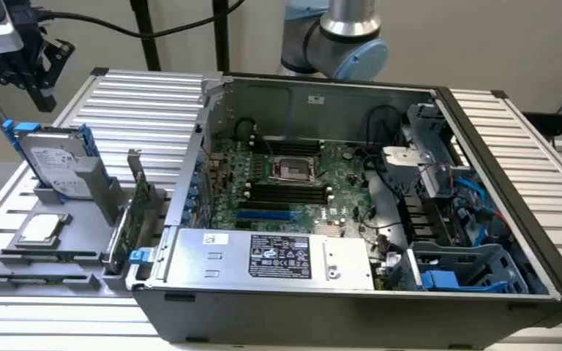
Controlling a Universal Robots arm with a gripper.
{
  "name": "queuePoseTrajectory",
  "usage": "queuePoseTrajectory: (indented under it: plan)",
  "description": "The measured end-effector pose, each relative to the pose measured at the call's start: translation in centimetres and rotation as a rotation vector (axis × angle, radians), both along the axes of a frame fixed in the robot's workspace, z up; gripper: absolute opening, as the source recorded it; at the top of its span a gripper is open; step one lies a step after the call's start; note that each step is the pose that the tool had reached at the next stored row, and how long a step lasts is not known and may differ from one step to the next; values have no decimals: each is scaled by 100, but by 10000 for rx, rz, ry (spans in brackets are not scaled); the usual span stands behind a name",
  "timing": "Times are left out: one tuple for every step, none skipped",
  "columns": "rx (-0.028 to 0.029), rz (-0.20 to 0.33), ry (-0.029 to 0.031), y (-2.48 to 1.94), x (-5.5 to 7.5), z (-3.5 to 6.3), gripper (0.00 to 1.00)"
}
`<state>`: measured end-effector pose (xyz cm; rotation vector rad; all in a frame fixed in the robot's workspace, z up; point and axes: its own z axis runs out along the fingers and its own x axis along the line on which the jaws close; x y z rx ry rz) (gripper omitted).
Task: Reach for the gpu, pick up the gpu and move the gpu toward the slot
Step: 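Reach for the gpu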
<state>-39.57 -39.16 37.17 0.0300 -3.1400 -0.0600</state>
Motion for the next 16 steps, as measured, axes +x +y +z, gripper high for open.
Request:
queuePoseTrajectory:
  plan:
    - [0, 0, 0, 0, 0, 0, 11]
    - [0, 0, 0, 0, 0, 0, 11]
    - [0, 0, 0, 0, 0, 0, 11]
    - [0, 0, 0, 0, 0, 0, 11]
    - [0, 0, 1, 0, 0, 0, 11]
    - [0, 0, 0, 0, 0, 0, 11]
    - [0, 0, 0, 0, 0, 0, 11]
    - [0, 0, 0, 0, 0, 0, 11]
    - [0, 0, 0, 0, 0, 0, 11]
    - [0, 0, 0, 0, 0, 0, 11]
    - [0, 0, 0, 0, 0, 0, 11]
    - [0, 0, 0, 0, 0, 0, 11]
    - [0, 0, 0, 0, 0, 0, 11]
    - [0, 1, 1, -1, 0, 1, 11]
    - [-1, 1, 1, -11, 0, -1, 11]
    - [-2, 0, 1, -45, 0, -4, 11]
